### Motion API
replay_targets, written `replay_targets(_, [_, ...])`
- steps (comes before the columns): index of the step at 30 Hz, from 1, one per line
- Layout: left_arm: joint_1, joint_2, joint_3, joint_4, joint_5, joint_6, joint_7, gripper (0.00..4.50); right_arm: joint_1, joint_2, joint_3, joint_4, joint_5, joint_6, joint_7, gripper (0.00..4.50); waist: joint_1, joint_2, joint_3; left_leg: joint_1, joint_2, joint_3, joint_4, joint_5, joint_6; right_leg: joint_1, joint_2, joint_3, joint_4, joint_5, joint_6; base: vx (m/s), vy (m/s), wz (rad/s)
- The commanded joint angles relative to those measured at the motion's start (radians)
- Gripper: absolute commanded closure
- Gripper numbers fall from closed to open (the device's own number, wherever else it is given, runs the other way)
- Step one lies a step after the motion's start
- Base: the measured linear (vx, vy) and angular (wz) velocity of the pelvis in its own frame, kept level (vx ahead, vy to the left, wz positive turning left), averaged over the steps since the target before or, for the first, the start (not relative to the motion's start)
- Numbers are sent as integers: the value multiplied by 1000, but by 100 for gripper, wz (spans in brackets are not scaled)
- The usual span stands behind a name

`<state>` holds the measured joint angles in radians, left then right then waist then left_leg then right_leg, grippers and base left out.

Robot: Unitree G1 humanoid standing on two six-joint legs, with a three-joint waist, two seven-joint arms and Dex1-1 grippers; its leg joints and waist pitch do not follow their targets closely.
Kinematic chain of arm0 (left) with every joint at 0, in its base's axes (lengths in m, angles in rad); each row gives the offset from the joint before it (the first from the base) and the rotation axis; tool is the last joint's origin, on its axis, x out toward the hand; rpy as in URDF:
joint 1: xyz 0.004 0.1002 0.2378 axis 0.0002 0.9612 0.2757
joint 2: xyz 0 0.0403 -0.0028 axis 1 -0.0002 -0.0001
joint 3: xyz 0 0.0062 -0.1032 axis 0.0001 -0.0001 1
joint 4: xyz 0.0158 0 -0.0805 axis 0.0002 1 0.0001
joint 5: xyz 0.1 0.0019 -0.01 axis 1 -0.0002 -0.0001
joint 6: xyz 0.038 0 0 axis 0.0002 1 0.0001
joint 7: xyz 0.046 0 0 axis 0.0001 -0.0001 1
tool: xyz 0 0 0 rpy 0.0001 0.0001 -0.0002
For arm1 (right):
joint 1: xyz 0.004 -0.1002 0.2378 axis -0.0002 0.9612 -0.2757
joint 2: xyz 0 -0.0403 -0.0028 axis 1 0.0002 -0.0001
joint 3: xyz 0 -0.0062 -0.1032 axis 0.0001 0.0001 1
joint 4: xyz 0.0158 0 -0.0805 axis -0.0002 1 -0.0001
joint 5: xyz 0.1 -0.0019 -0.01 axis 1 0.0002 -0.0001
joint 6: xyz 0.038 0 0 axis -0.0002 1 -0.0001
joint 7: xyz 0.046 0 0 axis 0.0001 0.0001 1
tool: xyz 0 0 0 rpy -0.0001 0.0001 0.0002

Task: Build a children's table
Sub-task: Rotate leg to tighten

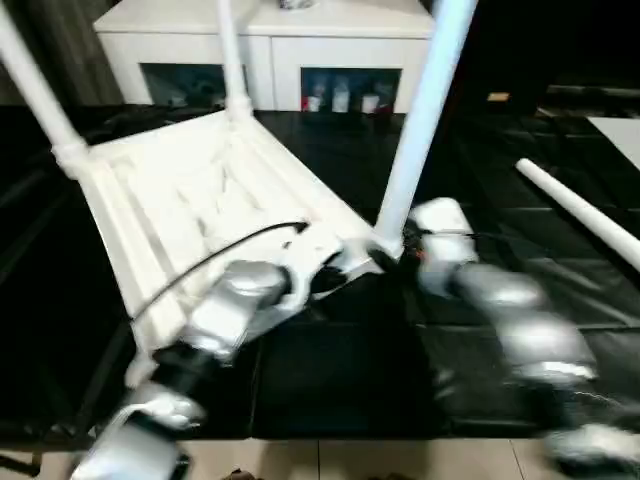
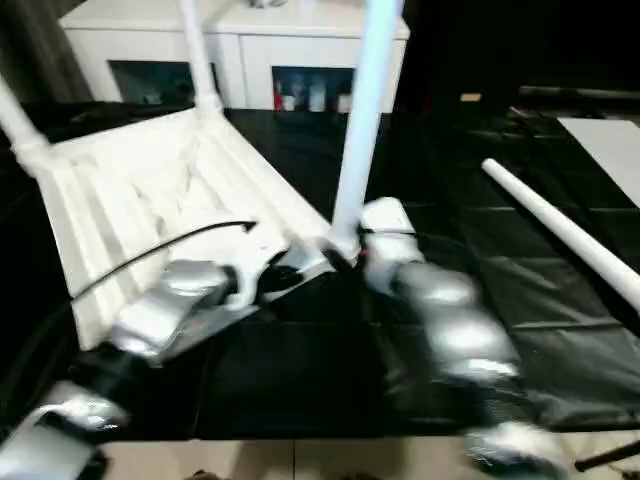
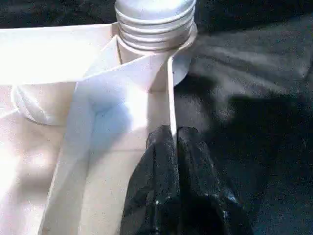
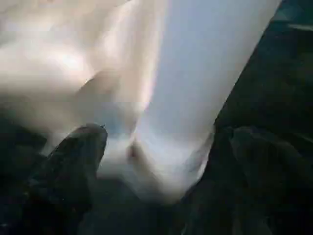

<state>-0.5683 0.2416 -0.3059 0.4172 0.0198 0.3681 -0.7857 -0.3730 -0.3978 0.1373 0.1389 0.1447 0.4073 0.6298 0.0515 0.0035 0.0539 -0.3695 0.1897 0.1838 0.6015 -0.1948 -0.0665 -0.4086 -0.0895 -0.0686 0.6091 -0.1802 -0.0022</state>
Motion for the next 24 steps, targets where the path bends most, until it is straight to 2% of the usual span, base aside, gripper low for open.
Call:
replay_targets(1, [0,24,-20,-47,-10,-43,-75,450,20,-37,32,-61,30,15,115,4,5,-9,-65,5,37,-11,-71,-157,86,63,-53,47,-68,-123,-222,0,0,0])
replay_targets(2, [6,42,-30,-58,-15,-52,-113,450,28,-62,35,-73,35,14,145,4,5,-3,-64,5,37,-11,-70,-165,82,62,-54,48,-68,-139,-222,0,0,0])
replay_targets(3, [9,53,-36,-64,-17,-61,-135,450,32,-74,36,-76,34,12,157,4,2,-6,-62,7,37,-11,-73,-194,66,56,-53,46,-75,-199,-219,0,0,0])
replay_targets(4, [22,87,-62,-89,-27,-111,-217,450,35,-97,36,-71,26,8,177,4,3,-6,-62,8,37,-12,-74,-202,61,55,-53,46,-76,-218,-215,0,0,0])
replay_targets(5, [25,94,-67,-94,-29,-121,-233,450,36,-102,36,-71,24,8,181,4,4,-5,-62,11,39,-13,-75,-213,52,52,-55,47,-78,-244,-212,0,0,0])
replay_targets(7, [38,120,-80,-126,-44,-113,-286,450,38,-112,33,-66,26,1,199,4,5,-2,-61,14,42,-12,-77,-216,39,48,-53,48,-75,-238,-219,0,0,0])
replay_targets(8, [51,154,-98,-162,-57,-106,-348,450,42,-127,30,-71,44,0,231,4,12,-4,-64,21,43,-10,-76,-216,37,45,-52,49,-74,-217,-224,0,0,0])
replay_targets(10, [58,170,-105,-184,-69,-94,-381,450,43,-132,31,-72,62,-1,255,4,20,-5,-64,17,44,-9,-77,-190,41,48,-51,49,-65,-171,-236,0,0,0])
replay_targets(13, [67,180,-109,-205,-84,-85,-411,450,51,-135,35,-76,72,-5,281,4,29,-6,-66,16,43,-6,-74,-163,48,50,-52,49,-59,-124,-244,0,0,0])
replay_targets(18, [68,183,-107,-205,-82,-91,-421,450,63,-143,54,-73,69,-8,322,4,31,-9,-64,13,41,-4,-73,-169,47,52,-56,51,-63,-165,-232,0,0,0])
replay_targets(19, [68,186,-108,-207,-83,-89,-425,450,65,-143,53,-72,70,-9,327,20,32,-10,-64,14,41,-5,-74,-174,44,52,-56,50,-65,-183,-226,0,0,0])
replay_targets(20, [68,186,-108,-207,-83,-88,-426,450,66,-140,50,-71,74,-8,327,20,32,-6,-64,15,41,-5,-74,-176,41,51,-56,51,-66,-195,-221,0,0,0])
replay_targets(24, [66,188,-110,-207,-84,-87,-428,450,67,-137,46,-67,82,-7,331,66,30,-6,-65,15,41,-6,-74,-178,37,51,-54,50,-65,-183,-222,0,0,0])
